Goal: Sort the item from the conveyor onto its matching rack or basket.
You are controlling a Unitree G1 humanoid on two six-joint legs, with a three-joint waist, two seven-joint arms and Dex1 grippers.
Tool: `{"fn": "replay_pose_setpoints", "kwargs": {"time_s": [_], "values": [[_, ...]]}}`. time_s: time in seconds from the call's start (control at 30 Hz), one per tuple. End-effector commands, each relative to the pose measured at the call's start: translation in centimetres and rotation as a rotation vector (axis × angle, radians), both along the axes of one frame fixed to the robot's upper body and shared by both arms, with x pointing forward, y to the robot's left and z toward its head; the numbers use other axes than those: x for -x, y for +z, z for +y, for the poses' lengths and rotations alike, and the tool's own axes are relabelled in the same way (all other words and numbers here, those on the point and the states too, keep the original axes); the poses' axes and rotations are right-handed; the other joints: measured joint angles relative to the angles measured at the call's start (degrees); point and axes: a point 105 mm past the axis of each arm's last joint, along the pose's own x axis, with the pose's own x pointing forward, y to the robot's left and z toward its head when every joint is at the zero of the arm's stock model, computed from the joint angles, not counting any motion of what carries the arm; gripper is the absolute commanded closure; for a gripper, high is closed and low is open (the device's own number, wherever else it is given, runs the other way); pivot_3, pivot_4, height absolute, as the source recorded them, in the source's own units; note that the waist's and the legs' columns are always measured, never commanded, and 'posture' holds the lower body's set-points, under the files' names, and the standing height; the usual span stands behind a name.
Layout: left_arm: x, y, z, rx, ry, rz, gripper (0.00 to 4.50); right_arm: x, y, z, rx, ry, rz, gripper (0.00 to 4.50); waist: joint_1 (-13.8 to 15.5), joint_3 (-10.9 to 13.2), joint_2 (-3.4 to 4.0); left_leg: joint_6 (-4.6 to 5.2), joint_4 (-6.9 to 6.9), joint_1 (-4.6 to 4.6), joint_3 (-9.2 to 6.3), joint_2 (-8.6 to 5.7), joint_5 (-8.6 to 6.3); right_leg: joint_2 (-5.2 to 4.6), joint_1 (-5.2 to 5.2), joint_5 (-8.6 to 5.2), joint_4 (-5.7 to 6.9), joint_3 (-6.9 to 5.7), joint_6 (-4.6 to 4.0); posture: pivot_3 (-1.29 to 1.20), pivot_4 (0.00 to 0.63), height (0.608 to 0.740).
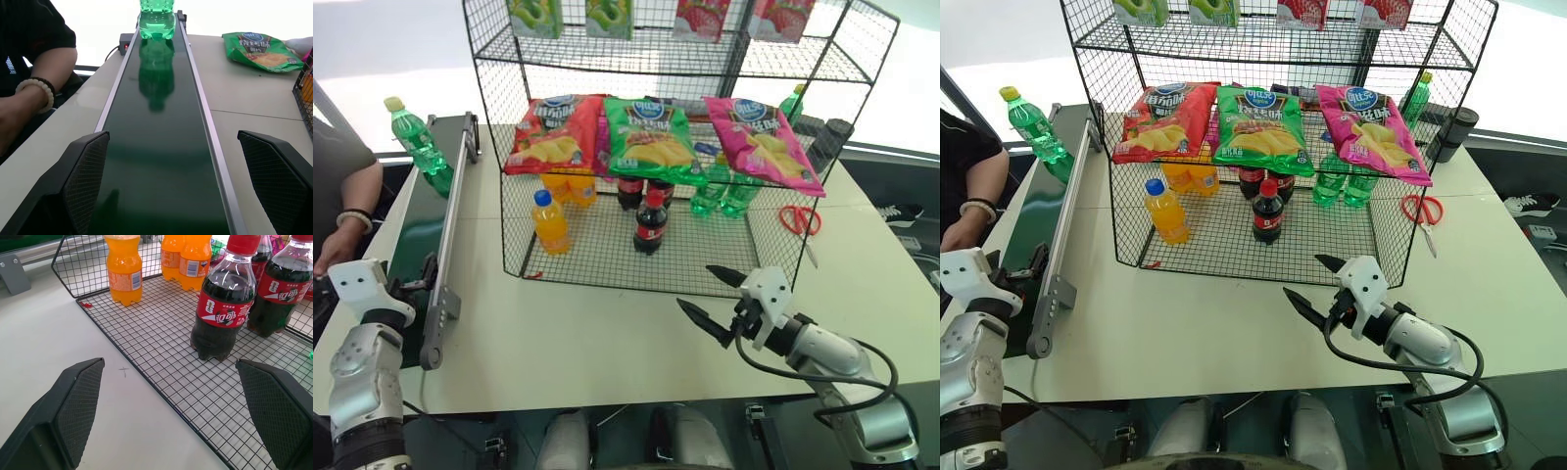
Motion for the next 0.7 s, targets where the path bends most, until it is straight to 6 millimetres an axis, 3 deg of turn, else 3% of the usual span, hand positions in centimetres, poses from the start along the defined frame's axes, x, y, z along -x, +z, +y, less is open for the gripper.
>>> {"fn": "replay_pose_setpoints", "kwargs": {"time_s": [0.03, 0.7], "values": [[0.1, 1.4, 0.6, -0.017, 0.021, -0.058, 0.0, -0.1, 1.0, 0.4, -0.009, 0.012, -0.043, 0.03, -0.02, 0.0, 0.0, 0.0, 0.0, 0.0, 0.0, 0.0, 0.0, 0.0, 0.0, 0.0, 0.0, 0.0, 0.0, 0.0, 0.15, 0.74], [1.1, 1.2, 2.5, 0.006, 0.118, -0.084, 0.0, -0.3, 1.5, 1.4, -0.015, 0.046, -0.049, 0.03, 0.0, -0.01, -0.02, 0.0, -0.01, -0.02, 0.0, 0.0, 0.0, -0.03, -0.01, 0.0, 0.0, -0.02, 0.0, 0.0, 0.15, 0.74]]}}
